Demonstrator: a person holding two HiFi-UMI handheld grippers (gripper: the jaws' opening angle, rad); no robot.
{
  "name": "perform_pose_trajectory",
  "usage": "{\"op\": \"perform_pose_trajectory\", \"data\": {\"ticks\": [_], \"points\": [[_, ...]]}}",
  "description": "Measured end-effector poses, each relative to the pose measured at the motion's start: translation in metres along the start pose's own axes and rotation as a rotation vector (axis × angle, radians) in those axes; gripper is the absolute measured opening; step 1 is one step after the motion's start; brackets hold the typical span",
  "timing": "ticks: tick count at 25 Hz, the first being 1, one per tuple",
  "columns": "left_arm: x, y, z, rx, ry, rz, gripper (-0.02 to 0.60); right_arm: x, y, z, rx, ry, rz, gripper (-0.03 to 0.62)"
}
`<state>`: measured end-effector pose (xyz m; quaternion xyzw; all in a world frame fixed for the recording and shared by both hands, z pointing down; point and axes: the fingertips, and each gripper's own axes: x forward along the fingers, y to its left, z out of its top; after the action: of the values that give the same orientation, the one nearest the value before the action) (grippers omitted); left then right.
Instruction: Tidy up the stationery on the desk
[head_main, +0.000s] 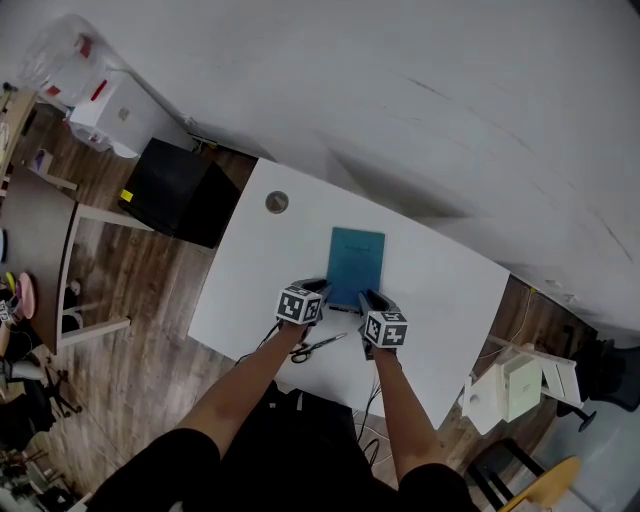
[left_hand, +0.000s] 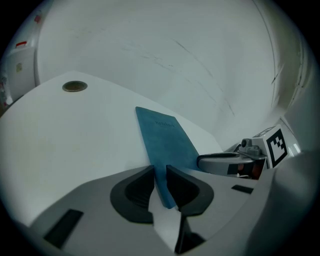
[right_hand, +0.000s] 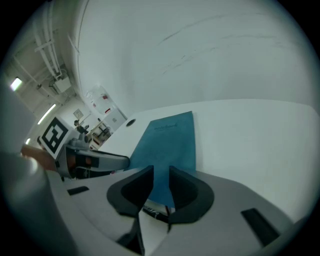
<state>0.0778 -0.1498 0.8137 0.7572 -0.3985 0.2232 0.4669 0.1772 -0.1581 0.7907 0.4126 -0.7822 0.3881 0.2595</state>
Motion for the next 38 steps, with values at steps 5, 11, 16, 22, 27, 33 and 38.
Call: {"op": "perform_pose_trajectory", "data": {"ticks": [5,11,16,22,27,33,38], "points": [[-0.002,0.001,0.003,0.005,0.02,-0.028,0.08,0.005,0.017,0.012,-0.144,0.022,-0.09,0.109],[0.0,0.001,0.002,0.005,0.034,-0.031,0.078,-0.001,-0.036,0.015,0.047,0.015,-0.2,0.127],[0.001,0.001,0.004,0.01,0.033,-0.026,0.078,0.007,-0.037,0.012,0.132,0.036,-0.151,0.133],[-0.012,0.019,0.011,-0.043,0.022,-0.043,0.078,0.016,-0.02,0.009,0.122,0.067,-0.14,0.132],[-0.027,0.042,0.009,-0.029,0.033,-0.023,0.08,0.026,0.009,0.008,0.094,0.094,-0.134,0.132],[-0.068,0.081,0.02,-0.095,-0.027,0.018,0.078,0.048,0.06,0.001,0.011,0.149,-0.087,0.132],[-0.09,0.122,0.004,-0.097,-0.027,0.054,0.078,0.068,0.103,-0.008,-0.008,0.17,-0.042,0.132]]}}
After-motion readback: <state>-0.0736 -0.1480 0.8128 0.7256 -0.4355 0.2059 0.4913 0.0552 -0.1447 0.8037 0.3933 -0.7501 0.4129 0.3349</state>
